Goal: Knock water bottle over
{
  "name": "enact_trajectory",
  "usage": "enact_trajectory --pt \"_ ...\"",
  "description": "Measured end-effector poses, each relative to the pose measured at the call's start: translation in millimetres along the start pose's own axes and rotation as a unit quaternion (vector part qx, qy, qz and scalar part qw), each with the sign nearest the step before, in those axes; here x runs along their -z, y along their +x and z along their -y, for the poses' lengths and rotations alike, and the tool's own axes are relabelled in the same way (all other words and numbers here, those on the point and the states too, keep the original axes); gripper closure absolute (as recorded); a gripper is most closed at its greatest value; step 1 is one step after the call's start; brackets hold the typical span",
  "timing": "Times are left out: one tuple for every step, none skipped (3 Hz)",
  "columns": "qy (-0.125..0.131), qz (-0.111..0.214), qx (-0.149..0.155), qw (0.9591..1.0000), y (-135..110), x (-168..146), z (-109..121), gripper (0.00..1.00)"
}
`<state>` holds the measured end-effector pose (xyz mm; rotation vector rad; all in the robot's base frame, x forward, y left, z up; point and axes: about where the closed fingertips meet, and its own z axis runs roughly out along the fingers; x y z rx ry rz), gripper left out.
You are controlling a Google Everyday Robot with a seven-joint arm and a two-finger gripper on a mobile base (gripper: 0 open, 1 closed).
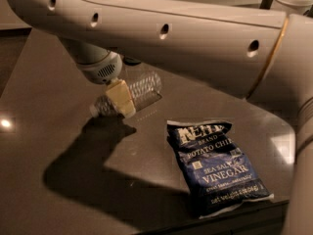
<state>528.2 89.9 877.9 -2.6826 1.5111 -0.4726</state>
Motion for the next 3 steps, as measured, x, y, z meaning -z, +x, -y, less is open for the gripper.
enact_trajectory --pt "-0.016 0.007 0.015 0.9997 -3.7 -5.0 -11.3 0.0" --pt "-0.034 0.021 0.019 0.999 -6.9 -8.6 -19.3 0.0" --pt "-0.028 0.023 0.018 0.9992 -7.9 -8.6 -17.0 0.0"
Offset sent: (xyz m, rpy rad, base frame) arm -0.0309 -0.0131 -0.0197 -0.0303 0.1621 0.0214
